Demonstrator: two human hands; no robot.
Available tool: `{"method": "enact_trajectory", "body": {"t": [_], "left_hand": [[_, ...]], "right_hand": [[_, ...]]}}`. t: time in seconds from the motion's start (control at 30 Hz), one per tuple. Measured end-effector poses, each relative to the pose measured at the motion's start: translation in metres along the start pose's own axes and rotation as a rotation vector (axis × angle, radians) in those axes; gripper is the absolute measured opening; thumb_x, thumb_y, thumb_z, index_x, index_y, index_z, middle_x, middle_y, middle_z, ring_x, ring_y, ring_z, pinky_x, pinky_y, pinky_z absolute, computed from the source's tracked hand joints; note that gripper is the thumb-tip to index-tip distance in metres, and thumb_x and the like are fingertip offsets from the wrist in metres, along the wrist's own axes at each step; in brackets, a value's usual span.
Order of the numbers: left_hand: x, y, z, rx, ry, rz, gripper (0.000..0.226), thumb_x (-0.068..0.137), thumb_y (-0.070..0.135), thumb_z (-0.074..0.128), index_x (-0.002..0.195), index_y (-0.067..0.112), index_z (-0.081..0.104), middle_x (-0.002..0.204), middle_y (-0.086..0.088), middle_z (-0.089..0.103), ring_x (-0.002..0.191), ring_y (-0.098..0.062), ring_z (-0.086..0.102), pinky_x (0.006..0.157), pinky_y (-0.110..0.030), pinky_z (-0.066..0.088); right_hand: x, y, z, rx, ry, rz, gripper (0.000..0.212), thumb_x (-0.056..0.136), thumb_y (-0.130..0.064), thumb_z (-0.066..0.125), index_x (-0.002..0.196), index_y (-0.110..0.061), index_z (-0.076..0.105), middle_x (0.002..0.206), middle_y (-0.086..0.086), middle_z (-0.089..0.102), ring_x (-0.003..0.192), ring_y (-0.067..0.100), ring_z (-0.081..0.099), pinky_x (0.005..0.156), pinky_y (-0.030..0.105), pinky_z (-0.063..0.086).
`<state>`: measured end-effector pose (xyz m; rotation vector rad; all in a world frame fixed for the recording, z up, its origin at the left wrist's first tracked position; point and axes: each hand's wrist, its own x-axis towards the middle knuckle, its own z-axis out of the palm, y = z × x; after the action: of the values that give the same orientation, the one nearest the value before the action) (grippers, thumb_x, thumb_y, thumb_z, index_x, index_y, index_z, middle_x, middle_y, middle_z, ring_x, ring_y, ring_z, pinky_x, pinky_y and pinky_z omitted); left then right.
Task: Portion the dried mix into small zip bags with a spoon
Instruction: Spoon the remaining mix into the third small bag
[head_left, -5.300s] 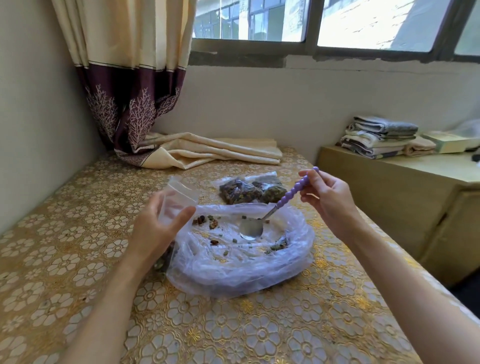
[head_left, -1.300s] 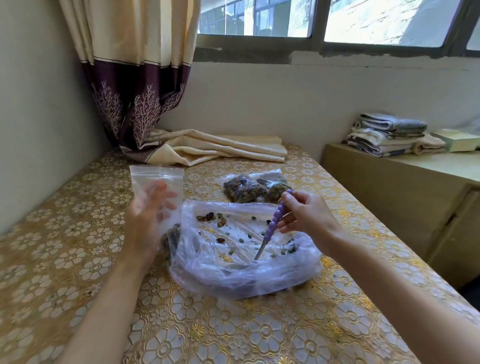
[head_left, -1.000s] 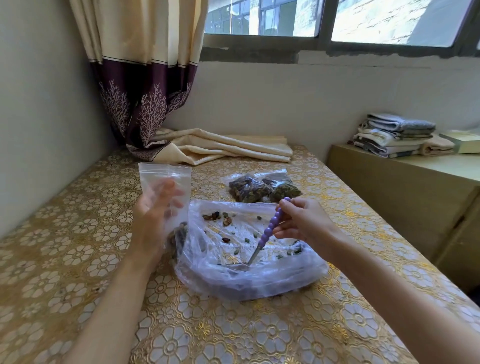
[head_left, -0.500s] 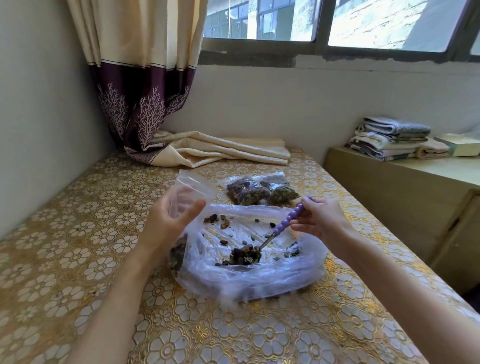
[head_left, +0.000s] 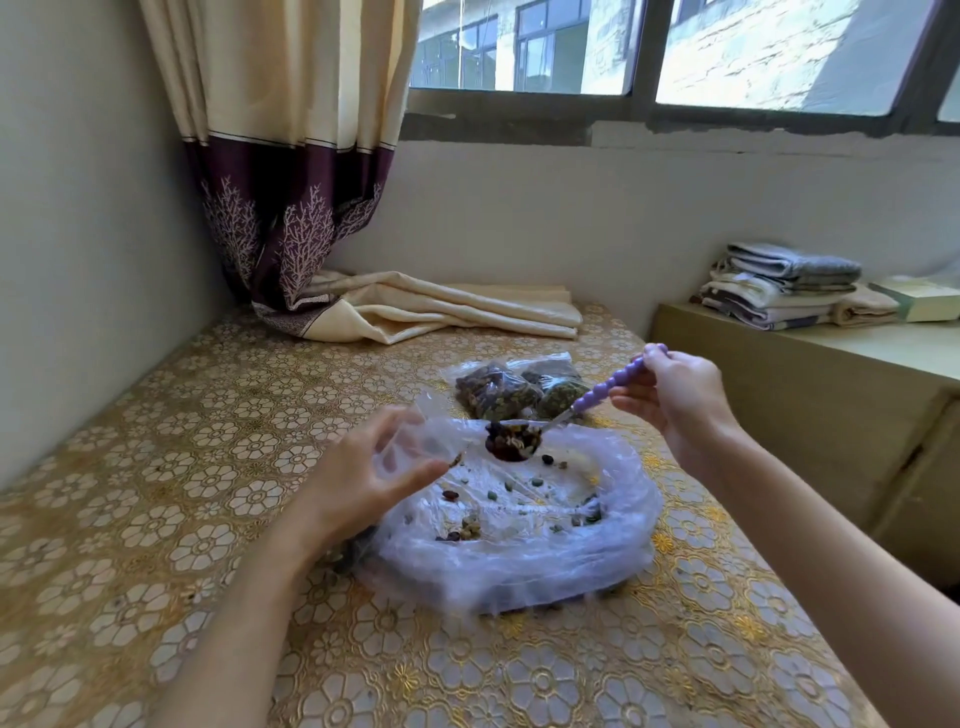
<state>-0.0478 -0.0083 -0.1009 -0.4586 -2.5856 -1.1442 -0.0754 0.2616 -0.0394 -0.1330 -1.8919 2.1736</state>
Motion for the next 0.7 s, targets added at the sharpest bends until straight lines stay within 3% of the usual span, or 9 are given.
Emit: {"method": "enact_trajectory", "body": {"t": [0.13,0.27,0.5,0.7], "left_hand": [[0.0,0.002,0.001,0.002,-0.018,-0.012,0.07,0.063,0.062,0.06,0.122,0.026,0.049,0.113,0.008,0.057,0.094,-0.01,0.058,0.068,-0.011,0.04],[0.0,0.006,0.002,-0.029,-0.018,-0.013,0.073,0.06,0.065,0.059,0.122,0.027,0.048,0.112,0.01,0.056,0.097,-0.008,0.057,0.067,-0.008,0.039],[-0.001,0.011,0.001,-0.193,0.022,0.002,0.08,0.046,0.085,0.054,0.107,0.033,0.053,0.096,0.021,0.062,0.085,0.01,0.058,0.07,-0.007,0.042],[0.0,0.009,-0.002,-0.355,0.142,-0.018,0.074,0.049,0.079,0.062,0.098,0.025,0.056,0.077,0.002,0.063,0.061,-0.002,0.059,0.058,-0.011,0.047]], "right_hand": [[0.003,-0.016,0.011,0.009,-0.037,-0.033,0.032,0.102,-0.014,0.034,0.078,0.0,0.052,0.072,0.018,0.06,0.054,0.019,0.061,0.05,0.02,0.053],[0.002,-0.022,0.029,0.015,-0.066,-0.047,0.032,0.101,-0.014,0.036,0.076,-0.002,0.052,0.069,0.016,0.059,0.055,0.021,0.062,0.048,0.02,0.053],[-0.005,-0.021,0.069,0.01,-0.215,-0.099,0.028,0.1,-0.014,0.042,0.076,-0.002,0.053,0.059,0.009,0.062,0.049,0.018,0.064,0.049,0.022,0.054],[-0.023,-0.032,0.095,-0.073,-0.397,-0.348,0.015,0.099,-0.009,0.043,0.088,-0.005,0.052,0.058,0.004,0.064,0.055,0.022,0.067,0.053,0.025,0.055]]}}
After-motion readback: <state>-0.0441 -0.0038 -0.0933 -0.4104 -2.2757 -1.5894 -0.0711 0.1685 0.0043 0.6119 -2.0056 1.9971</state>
